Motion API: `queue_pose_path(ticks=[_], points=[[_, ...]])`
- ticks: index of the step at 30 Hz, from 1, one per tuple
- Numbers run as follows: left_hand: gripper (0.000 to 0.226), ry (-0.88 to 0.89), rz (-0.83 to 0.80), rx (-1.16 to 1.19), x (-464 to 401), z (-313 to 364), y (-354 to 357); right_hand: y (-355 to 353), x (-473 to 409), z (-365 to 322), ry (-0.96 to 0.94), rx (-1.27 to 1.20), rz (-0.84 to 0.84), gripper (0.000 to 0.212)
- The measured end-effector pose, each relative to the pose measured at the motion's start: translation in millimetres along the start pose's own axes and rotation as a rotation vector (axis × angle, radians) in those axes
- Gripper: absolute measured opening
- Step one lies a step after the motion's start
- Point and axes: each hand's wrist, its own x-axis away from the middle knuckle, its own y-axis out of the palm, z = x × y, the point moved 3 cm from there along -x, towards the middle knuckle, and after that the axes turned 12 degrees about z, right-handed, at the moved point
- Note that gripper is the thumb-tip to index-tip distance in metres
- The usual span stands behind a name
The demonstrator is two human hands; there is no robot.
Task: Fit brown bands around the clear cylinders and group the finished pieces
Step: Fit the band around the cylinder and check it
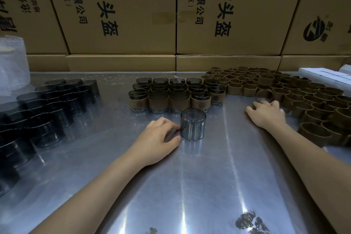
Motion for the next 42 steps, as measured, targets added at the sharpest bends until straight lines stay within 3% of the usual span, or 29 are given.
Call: queue_pose_path(ticks=[4,7,13,16,20,24,28,32,34,36,38,42], points=[[0.033,-0.016,0.0,-0.001,-0.8,-0.2,0.1,-16.9,12.3,-7.3,-0.111,-0.132,0.332,0.029],[0.034,-0.023,-0.007,-0.001,-0.7,0.0,0.1,-27.0,28.7,-18.5,-0.176,-0.366,0.463,0.014],[0.03,-0.006,0.016,0.024,-0.4,0.1,-1.8,-50.4,71.7,-58.2,-0.189,-0.84,0.537,0.029],[0.022,-0.064,0.174,0.09,-1.3,1.8,-9.7,-71.9,91.3,-78.6,-0.232,-1.076,0.452,0.025],[0.016,-0.049,0.424,0.33,-2.7,15.3,-26.8,-94.1,116.3,-102.5,-0.411,-1.142,0.334,0.02],[0.038,0.16,0.417,0.445,3.7,39.3,-33.7,-97.2,128.0,-121.4,-0.494,-1.315,0.0,0.018],[0.039,0.276,0.407,0.408,8.8,49.1,-39.0,-92.0,130.6,-125.2,-0.333,-1.457,-0.339,0.039],[0.043,0.417,0.321,0.265,13.6,58.5,-36.8,-90.1,132.6,-124.7,-0.319,-1.45,-0.449,0.06],[0.042,0.447,0.336,0.19,13.6,61.9,-34.7,-90.4,134.1,-127.6,-0.34,-1.554,-0.541,0.058],[0.039,0.422,0.367,0.225,12.1,62.9,-33.6,-89.4,135.7,-131.4,-0.336,-1.674,-0.634,0.045],[0.036,0.384,0.391,0.3,10.9,61.9,-32.0,-86.7,135.8,-134.3,-0.276,-1.735,-0.684,0.051],[0.031,0.231,0.461,0.458,8.3,55.7,-27.3,-84.4,132.5,-131.1,-0.202,-1.772,-0.627,0.049]])
